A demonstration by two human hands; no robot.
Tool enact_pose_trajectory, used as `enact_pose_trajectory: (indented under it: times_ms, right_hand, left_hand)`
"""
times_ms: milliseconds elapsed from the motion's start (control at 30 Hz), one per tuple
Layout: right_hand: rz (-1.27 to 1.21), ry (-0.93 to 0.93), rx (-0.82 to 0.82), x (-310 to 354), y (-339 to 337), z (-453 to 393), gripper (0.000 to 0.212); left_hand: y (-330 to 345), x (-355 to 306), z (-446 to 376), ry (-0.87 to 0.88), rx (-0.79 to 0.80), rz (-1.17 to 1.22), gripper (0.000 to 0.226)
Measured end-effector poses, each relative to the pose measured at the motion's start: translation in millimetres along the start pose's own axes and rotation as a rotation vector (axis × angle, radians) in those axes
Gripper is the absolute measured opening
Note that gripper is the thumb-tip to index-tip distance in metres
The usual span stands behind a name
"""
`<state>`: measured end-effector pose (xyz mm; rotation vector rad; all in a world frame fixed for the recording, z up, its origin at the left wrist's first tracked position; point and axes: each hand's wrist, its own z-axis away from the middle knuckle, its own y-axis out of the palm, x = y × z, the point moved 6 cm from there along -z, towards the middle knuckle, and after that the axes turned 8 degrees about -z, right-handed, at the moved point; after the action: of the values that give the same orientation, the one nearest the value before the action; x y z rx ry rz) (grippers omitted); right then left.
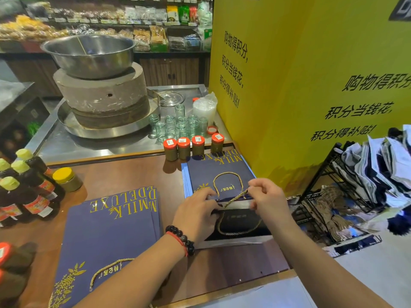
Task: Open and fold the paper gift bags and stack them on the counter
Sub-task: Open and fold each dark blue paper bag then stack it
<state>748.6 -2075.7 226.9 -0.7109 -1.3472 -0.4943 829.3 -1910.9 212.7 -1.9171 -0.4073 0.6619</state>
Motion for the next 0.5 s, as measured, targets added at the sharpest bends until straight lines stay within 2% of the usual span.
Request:
enact_pose_trajectory:
  times_ms: [67, 100, 200, 300, 367, 500]
  right_hand:
    - [0.108, -0.072, -0.062, -5, 0, 20, 0.017]
    - [0.151, -0.092, -0.043, -9, 4, 32, 0.018]
    - [0.291, -0.073, 0.16, -34, 27, 55, 0.017]
    - [0.407, -0.002, 0.301, -57, 46, 57, 0.008]
    - [0.303, 0.088, 0.333, -62, 56, 55, 0.002]
    - [-0.052, 0.287, 0.348, -60, 72, 58, 0.018]
  left_hand:
    - [-2, -1, -1, -0.007, -0.01, 0.013, 0.013]
    - [-2, -1, -1, -0.009, -0.01, 0.021, 0.011]
    - [-2, -1, -2, 0.005, -0.026, 0.022, 0.009]
    - [-4, -1, -3, 0.02, -0.059, 0.027, 0.007]
    - [-2, -1, -3, 0.025, -0.064, 0.032, 0.005]
    - [3, 0, -3, 0.041, -0.051, 0.017, 0.007]
